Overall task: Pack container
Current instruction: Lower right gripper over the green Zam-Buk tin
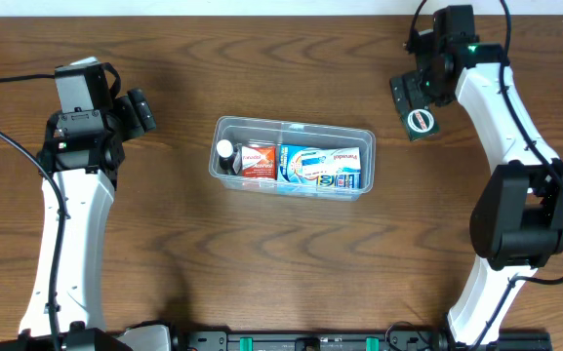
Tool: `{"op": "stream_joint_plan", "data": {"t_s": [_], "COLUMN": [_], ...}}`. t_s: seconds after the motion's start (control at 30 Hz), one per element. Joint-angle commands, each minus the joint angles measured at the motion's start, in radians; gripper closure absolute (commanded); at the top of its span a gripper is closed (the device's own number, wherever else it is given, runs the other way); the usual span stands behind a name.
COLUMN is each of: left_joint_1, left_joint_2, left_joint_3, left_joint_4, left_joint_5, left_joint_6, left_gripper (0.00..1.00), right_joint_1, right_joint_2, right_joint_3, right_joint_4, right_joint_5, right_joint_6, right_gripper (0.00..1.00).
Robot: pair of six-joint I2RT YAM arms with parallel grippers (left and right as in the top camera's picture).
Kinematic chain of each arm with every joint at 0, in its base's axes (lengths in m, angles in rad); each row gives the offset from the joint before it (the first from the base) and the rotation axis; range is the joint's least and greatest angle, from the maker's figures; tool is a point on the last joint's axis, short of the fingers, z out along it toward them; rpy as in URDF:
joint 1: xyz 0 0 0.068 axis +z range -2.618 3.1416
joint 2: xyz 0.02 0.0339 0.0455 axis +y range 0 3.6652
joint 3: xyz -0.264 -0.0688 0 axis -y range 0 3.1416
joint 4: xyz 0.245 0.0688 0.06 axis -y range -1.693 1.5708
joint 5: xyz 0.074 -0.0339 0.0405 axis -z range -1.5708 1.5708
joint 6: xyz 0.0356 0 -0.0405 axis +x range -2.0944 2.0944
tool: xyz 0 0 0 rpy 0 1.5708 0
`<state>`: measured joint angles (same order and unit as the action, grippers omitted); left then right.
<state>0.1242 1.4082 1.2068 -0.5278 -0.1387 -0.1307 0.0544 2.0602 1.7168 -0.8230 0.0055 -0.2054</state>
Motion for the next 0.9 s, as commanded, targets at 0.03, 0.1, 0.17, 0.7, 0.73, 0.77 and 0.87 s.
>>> {"op": "stream_joint_plan", "data": {"t_s": [0.03, 0.1, 0.17, 0.7, 0.73, 0.77, 0.87], "left_joint_1": [0.004, 0.004, 0.004, 0.004, 0.004, 0.004, 0.004], "left_joint_2": [0.011, 0.011, 0.011, 0.011, 0.011, 0.011, 0.011], "left_joint_3": [0.015, 0.015, 0.015, 0.015, 0.015, 0.015, 0.015], "left_joint_4": [-0.003, -0.003, -0.003, -0.003, -0.003, -0.003, -0.003], "left_joint_5": [-0.011, -0.011, -0.012, -0.011, -0.011, -0.012, -0.011], "left_joint_6": [0.005, 0.005, 0.005, 0.005, 0.005, 0.005, 0.005], "left_gripper": [0.02, 0.02, 0.02, 0.02, 0.02, 0.02, 0.02], "right_joint_1": [-0.018, -0.024, -0.033, -0.121, -0.119, -0.117, -0.105], "right_joint_2": [0.004, 0.004, 0.004, 0.010, 0.013, 0.016, 0.027], "right_joint_3": [-0.111, -0.154, -0.191, -0.315, -0.315, -0.315, -0.315], "right_joint_4": [0.066, 0.102, 0.134, 0.289, 0.288, 0.284, 0.281], "right_joint_5": [0.027, 0.023, 0.021, -0.171, -0.171, -0.173, -0.172], "right_joint_6": [-0.042, -0.069, -0.073, -0.173, -0.183, -0.198, -0.248], "right_gripper": [0.01, 0.01, 0.01, 0.01, 0.01, 0.01, 0.01]}}
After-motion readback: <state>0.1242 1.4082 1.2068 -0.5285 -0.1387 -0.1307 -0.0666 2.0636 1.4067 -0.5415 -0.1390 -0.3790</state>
